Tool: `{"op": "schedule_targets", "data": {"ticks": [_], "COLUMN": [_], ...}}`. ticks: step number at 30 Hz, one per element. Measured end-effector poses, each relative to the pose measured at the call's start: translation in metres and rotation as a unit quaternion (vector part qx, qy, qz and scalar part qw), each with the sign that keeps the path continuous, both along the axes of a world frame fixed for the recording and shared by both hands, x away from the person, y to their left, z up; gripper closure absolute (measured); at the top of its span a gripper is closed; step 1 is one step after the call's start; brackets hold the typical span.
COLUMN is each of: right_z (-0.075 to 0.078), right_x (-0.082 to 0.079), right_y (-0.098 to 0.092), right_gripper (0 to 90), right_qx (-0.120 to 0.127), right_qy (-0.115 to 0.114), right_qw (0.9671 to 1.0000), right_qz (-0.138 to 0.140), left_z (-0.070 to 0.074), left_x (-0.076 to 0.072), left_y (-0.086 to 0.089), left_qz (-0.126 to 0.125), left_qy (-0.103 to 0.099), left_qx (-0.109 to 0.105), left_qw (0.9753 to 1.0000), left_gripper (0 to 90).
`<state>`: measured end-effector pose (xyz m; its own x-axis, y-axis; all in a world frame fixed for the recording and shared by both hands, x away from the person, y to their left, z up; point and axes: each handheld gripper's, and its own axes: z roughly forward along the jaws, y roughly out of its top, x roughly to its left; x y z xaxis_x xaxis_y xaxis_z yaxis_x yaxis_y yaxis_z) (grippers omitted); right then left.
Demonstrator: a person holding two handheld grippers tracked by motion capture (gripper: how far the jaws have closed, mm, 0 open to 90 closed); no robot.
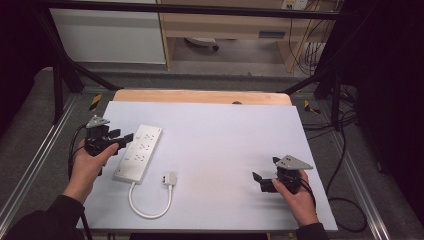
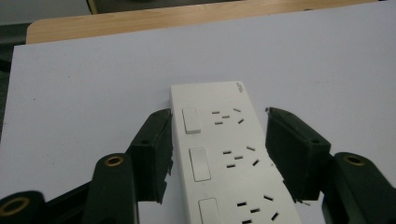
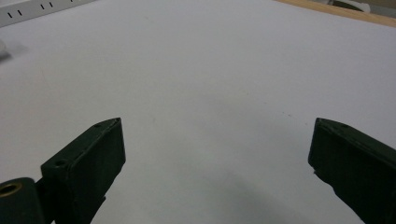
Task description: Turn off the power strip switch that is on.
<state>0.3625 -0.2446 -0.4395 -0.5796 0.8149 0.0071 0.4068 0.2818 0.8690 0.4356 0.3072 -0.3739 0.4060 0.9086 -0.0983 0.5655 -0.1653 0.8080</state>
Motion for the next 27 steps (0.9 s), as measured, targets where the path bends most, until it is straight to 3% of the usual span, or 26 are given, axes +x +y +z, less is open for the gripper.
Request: {"op": "schedule_targets", "data": {"ticks": [5, 15, 27], "right_z": [0.000, 0.000, 0.000], "right_x": [0.000, 0.000, 0.000], "right_y": [0.000, 0.000, 0.000], "right_gripper": [4.4, 4.4, 4.4], "right_qx": [-0.002, -0.001, -0.001], "right_qy": [0.000, 0.000, -0.002], "right_qw": [1.0000, 1.0000, 1.0000], "right_qz": [0.001, 0.001, 0.002], "left_z": [-0.004, -0.012, -0.015], "left_x": [0.000, 0.001, 0.005], "left_y": [-0.004, -0.006, -0.007], "left_qz": [-0.010, -0.018, -0.027], "left_qy": [0.001, 0.002, 0.012], "left_qx": [0.012, 0.005, 0.000], "left_qw": [0.9999, 0.9998, 0.9996], "left_gripper": [50.6, 71.3, 85.3]}}
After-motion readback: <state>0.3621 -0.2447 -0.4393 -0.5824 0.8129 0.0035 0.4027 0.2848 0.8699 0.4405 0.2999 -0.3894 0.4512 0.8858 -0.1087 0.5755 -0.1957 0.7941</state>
